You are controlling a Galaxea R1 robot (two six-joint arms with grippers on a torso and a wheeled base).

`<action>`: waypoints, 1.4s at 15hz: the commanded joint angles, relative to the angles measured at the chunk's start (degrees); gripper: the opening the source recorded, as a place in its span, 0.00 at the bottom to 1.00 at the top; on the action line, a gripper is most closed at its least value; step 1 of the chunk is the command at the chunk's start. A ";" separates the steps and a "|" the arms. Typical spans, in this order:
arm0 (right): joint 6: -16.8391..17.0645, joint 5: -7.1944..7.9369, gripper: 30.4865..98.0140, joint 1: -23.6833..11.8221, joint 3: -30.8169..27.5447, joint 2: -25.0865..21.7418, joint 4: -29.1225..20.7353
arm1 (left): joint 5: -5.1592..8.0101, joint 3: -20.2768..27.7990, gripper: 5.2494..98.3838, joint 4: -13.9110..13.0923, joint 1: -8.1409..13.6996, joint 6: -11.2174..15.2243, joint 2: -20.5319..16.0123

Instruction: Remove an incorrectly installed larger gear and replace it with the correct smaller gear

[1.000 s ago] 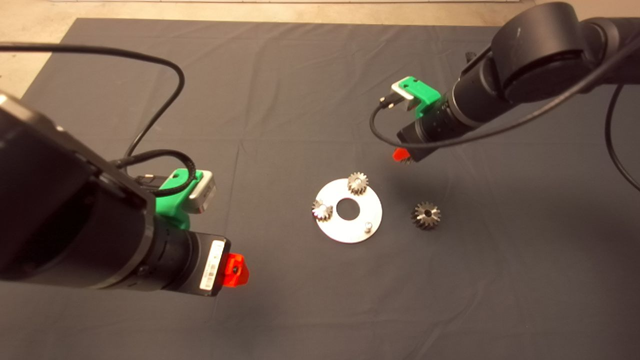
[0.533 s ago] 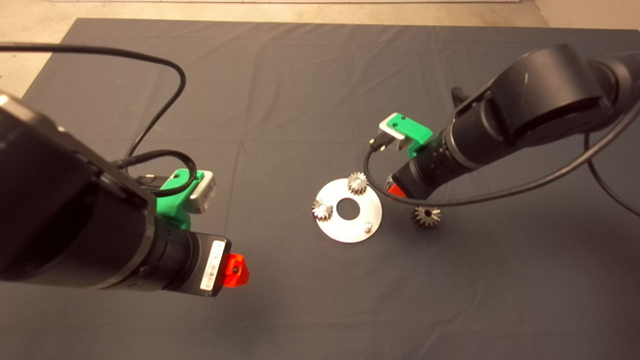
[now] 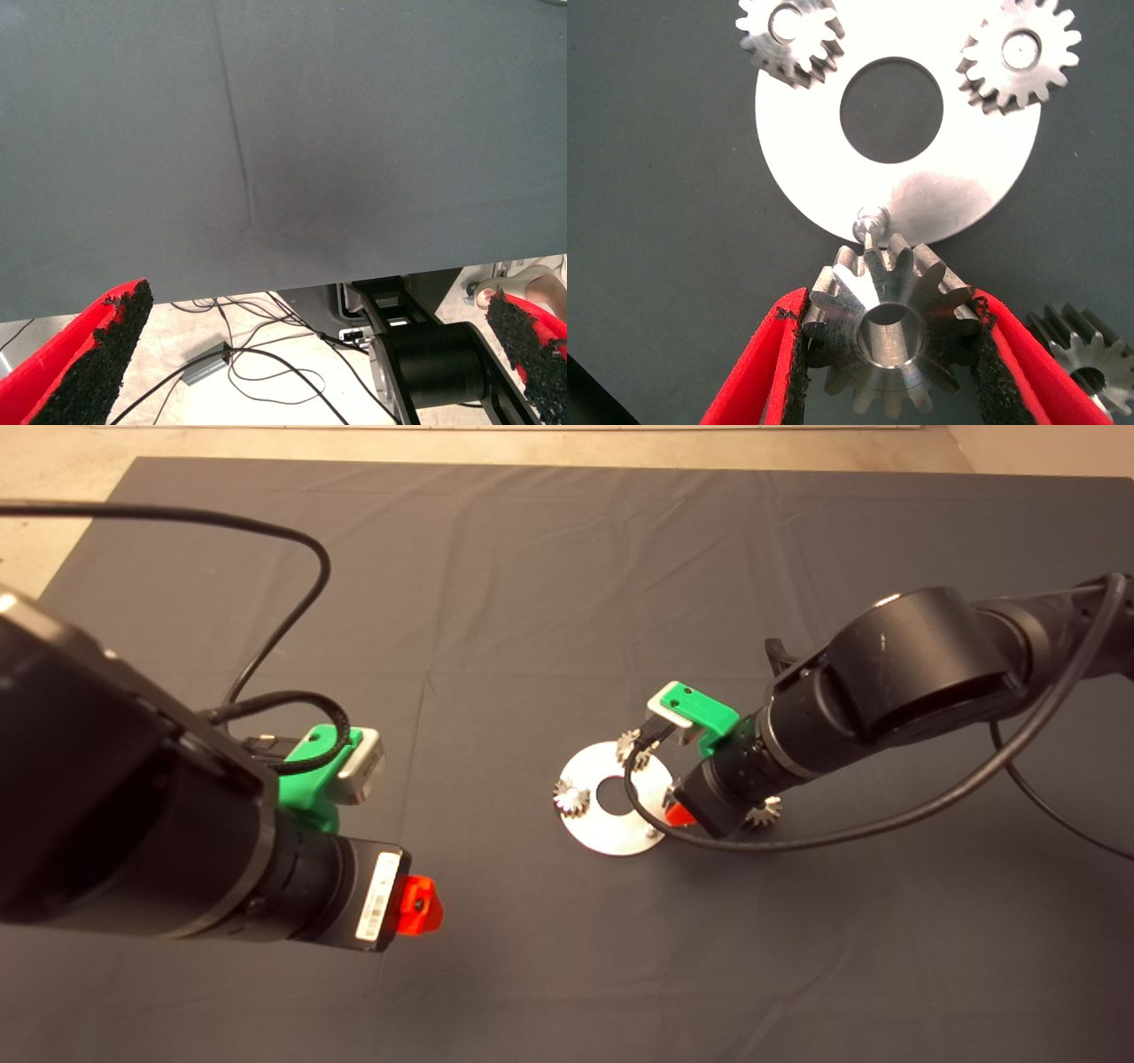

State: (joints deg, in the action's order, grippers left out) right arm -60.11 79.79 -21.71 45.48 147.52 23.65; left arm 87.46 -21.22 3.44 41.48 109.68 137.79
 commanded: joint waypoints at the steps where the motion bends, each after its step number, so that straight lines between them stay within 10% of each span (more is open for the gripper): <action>1: -0.44 1.18 0.16 -0.26 -0.59 1.44 3.95 | 7.55 0.76 0.99 -0.60 1.15 0.18 0.25; 6: -0.44 4.82 0.16 1.64 -1.87 2.21 7.40 | 7.55 0.76 0.99 -0.54 1.15 0.18 0.25; 21: -0.44 4.94 0.15 4.92 -1.90 2.21 10.88 | 7.55 0.76 0.99 -0.63 1.15 0.27 0.25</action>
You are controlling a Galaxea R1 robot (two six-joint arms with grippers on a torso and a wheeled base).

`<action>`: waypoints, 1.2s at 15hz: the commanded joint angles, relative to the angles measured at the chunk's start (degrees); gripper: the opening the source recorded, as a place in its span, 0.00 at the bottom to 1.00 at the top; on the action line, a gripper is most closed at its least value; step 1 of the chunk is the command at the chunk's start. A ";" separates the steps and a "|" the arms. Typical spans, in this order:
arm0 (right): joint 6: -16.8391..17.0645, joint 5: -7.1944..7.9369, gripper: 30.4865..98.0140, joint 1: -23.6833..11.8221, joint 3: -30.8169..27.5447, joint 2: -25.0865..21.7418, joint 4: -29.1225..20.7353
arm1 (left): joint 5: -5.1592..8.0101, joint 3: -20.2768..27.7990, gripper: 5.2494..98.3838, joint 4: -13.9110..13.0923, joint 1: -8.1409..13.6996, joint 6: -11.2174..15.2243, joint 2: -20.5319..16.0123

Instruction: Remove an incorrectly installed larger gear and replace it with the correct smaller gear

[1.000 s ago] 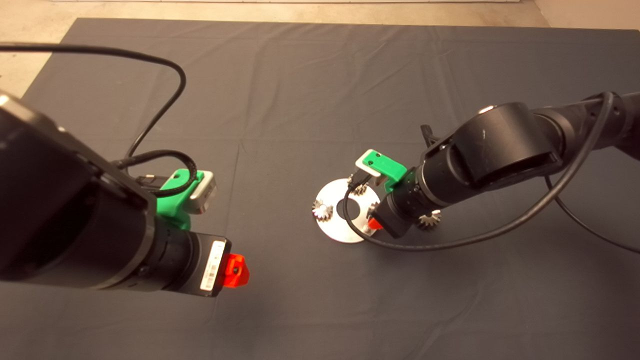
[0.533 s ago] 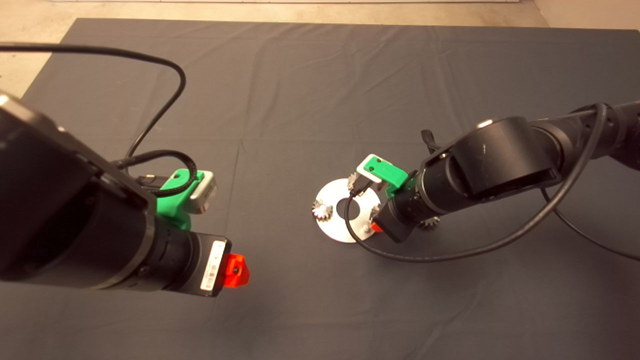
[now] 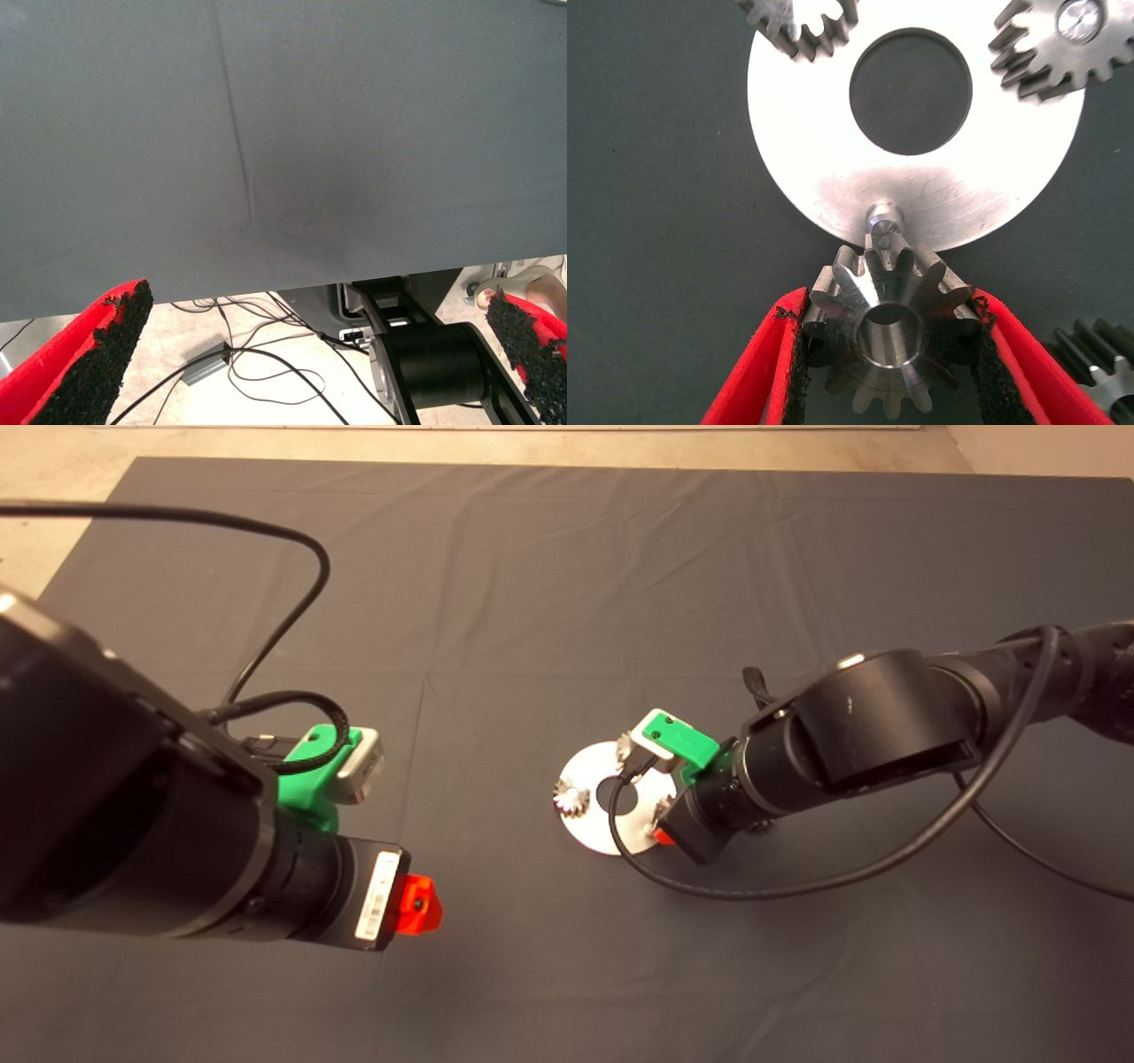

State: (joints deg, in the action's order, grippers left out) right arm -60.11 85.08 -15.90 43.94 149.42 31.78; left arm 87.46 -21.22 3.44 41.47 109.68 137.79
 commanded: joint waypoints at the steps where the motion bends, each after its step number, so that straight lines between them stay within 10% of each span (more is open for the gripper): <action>1: -0.44 -0.35 0.15 -0.81 -0.27 0.22 3.20 | 7.55 0.78 0.99 -0.63 1.16 0.27 0.25; 18: -0.62 -0.35 0.15 2.80 4.03 1.68 7.24 | 7.55 0.76 0.99 -0.63 1.16 0.27 0.25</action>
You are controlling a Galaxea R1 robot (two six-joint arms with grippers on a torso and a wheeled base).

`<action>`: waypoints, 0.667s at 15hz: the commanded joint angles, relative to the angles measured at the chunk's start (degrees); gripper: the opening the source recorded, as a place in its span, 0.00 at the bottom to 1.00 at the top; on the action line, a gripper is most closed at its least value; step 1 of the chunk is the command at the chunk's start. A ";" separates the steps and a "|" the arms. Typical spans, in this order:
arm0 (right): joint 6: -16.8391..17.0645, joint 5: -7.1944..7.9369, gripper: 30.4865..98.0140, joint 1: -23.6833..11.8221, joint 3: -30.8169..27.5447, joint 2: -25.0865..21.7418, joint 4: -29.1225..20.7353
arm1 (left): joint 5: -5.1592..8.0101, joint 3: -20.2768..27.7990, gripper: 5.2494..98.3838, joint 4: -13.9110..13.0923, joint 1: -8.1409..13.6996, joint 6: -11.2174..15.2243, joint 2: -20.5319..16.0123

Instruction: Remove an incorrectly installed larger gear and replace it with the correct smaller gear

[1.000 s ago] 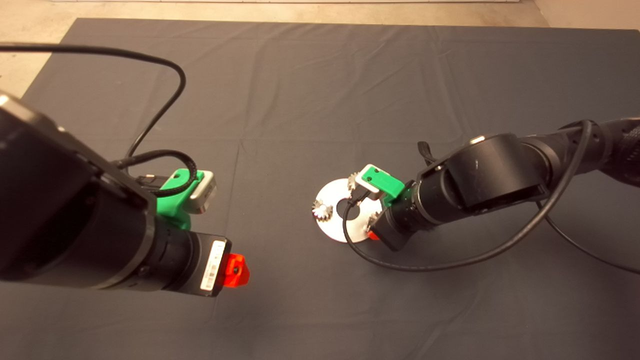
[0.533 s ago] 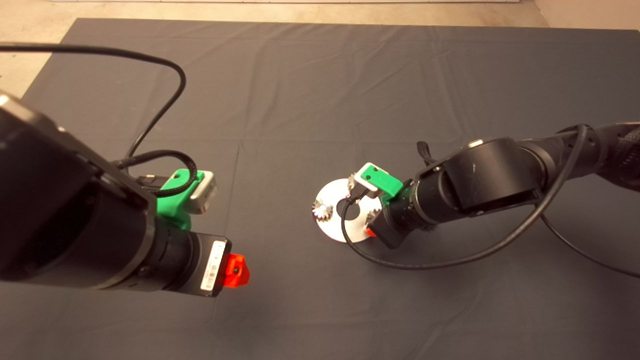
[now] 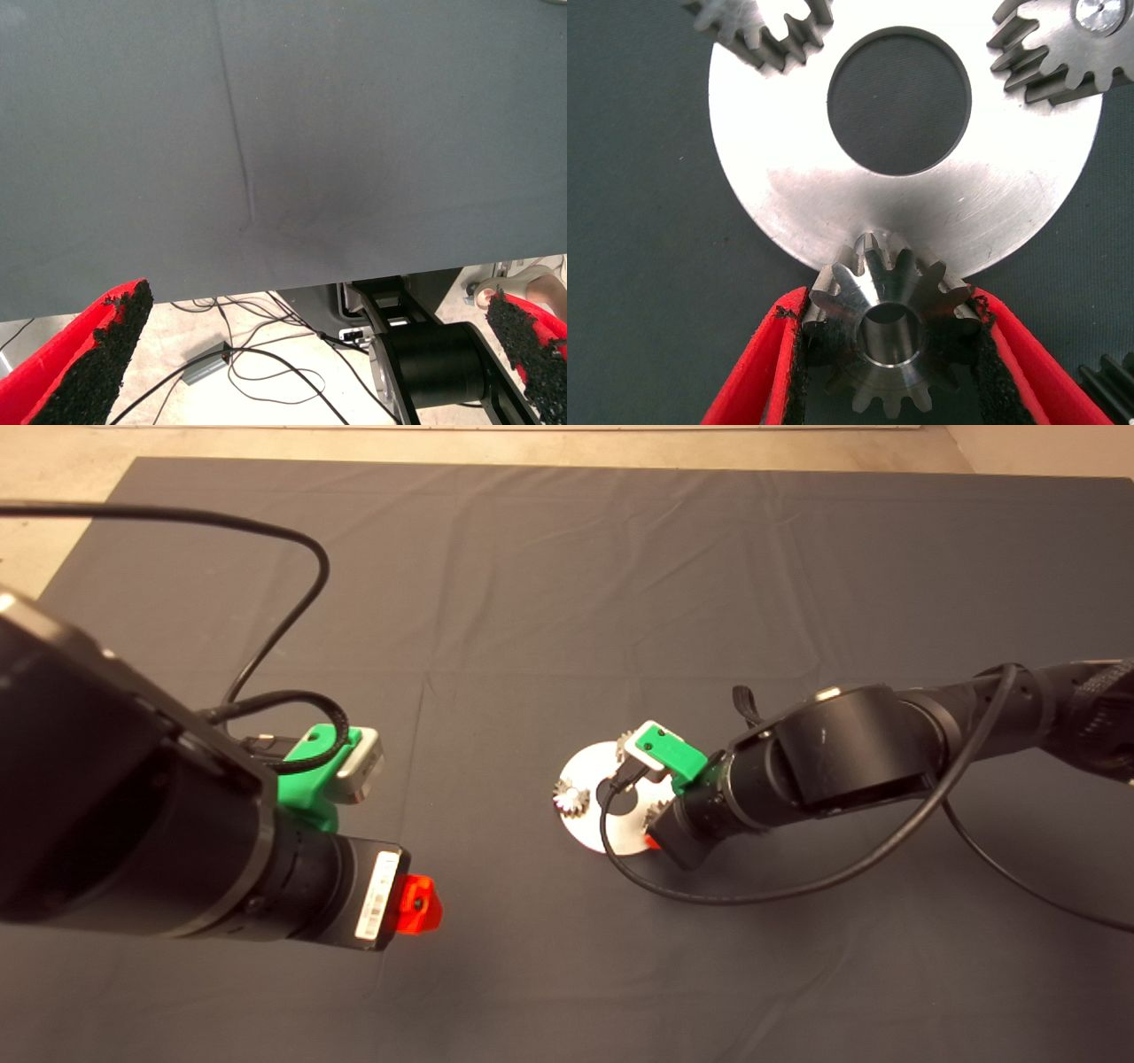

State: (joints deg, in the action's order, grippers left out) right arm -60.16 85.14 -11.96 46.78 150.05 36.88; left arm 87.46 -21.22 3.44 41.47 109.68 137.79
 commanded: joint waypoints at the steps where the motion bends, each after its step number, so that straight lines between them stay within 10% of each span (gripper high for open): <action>1: -0.66 -0.41 0.15 -1.05 1.37 1.34 2.15 | 7.55 0.76 0.99 -0.63 1.16 0.27 0.25; 10: -0.92 -0.32 0.15 -0.79 1.46 1.70 2.23 | 7.55 0.76 0.99 -0.63 1.16 0.18 0.25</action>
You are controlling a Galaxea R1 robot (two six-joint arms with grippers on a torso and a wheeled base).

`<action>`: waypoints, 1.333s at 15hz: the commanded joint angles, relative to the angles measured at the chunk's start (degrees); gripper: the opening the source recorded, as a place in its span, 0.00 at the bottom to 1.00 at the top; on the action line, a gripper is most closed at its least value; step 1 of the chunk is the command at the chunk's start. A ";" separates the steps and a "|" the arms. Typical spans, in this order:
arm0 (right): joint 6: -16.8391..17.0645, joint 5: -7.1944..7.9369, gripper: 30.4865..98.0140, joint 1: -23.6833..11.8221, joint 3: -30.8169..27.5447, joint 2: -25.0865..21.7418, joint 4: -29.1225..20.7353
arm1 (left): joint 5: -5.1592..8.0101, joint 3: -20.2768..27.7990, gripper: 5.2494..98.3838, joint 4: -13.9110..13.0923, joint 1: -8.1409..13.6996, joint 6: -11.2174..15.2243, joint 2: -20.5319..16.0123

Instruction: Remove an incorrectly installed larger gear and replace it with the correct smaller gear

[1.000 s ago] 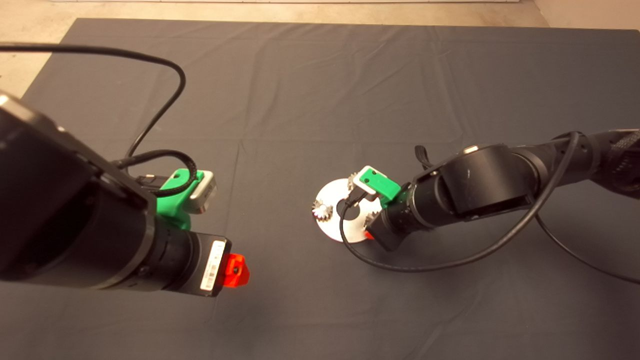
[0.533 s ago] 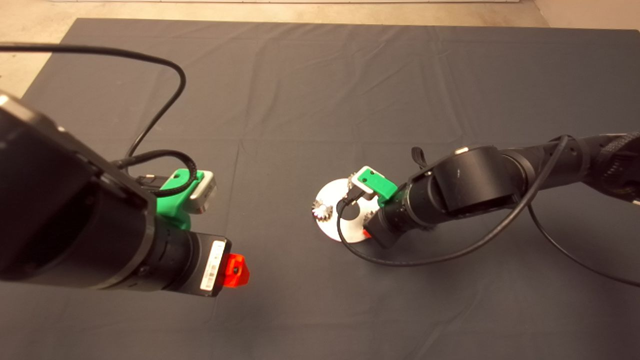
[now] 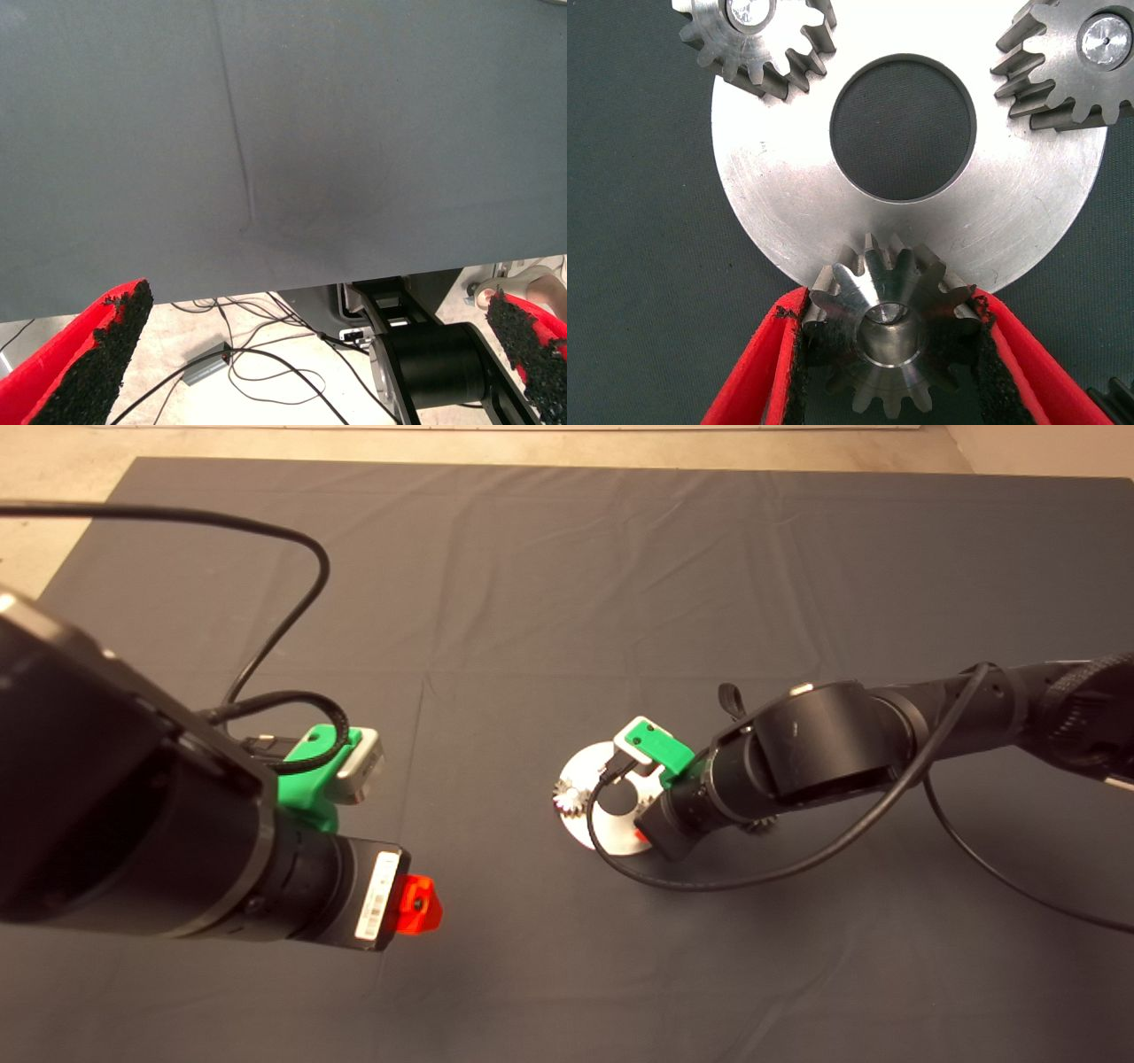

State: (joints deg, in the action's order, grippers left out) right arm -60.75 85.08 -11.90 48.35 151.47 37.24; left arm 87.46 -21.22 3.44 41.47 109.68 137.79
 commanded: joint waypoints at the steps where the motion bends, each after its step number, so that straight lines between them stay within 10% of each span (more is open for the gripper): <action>1: -0.43 -0.34 0.15 -0.85 -0.11 0.27 1.80 | 7.55 0.76 0.99 -0.63 1.16 0.18 0.25; 20: -0.43 -0.26 0.27 -1.29 -0.55 -0.42 1.96 | 7.55 0.76 0.99 -0.63 1.13 0.18 0.25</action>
State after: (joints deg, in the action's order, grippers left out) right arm -60.77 85.00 -11.93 48.35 151.27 37.51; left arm 87.46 -21.22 3.44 41.48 109.68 137.79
